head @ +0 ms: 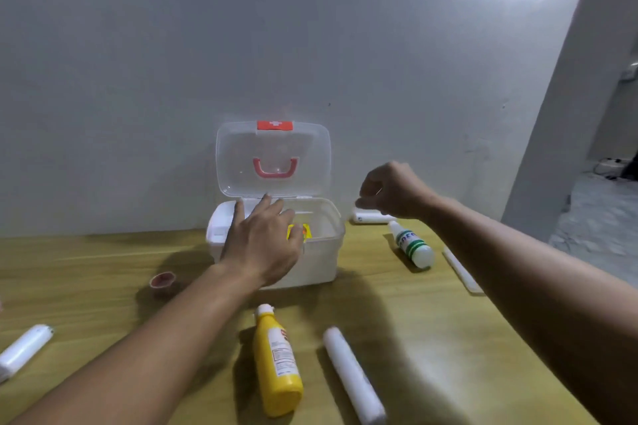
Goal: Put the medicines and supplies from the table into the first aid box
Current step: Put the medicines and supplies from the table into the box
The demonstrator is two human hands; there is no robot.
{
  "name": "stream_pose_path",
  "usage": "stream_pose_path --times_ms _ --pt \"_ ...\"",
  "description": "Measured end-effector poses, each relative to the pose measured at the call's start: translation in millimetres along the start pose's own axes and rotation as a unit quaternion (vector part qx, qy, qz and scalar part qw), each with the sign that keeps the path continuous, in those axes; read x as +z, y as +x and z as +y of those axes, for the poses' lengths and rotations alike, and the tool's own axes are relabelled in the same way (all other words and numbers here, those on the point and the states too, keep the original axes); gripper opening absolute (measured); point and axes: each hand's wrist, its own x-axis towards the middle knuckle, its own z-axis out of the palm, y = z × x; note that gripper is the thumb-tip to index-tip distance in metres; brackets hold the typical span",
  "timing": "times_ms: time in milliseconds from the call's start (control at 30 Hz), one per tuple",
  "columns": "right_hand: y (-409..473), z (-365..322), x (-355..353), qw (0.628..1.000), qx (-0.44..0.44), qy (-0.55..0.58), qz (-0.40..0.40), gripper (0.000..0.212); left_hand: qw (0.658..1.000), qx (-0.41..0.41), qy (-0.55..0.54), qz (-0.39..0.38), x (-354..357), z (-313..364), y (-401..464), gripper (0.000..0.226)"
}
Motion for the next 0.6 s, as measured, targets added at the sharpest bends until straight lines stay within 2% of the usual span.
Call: stream_pose_path --times_ms 133,300,467,600 --pt "-28.6 59.0 -17.7 0.988 0.105 -0.107 -0.040 0.021 0.996 0.083 -0.017 0.002 12.5 44.3 7.1 0.056" --pt "-64.0 118.5 -12.7 0.948 0.249 -0.181 -0.083 0.041 0.993 0.102 0.003 -0.050 28.9 68.4 9.5 0.051" --pt "-82.1 127.4 -4.2 0.931 0.326 -0.158 -0.052 0.046 0.995 0.086 -0.006 -0.055 28.5 69.8 8.1 0.058" --pt "-81.8 118.2 -8.9 0.927 0.348 -0.131 -0.042 0.045 0.994 0.087 -0.016 -0.068 26.9 68.8 6.7 0.062"
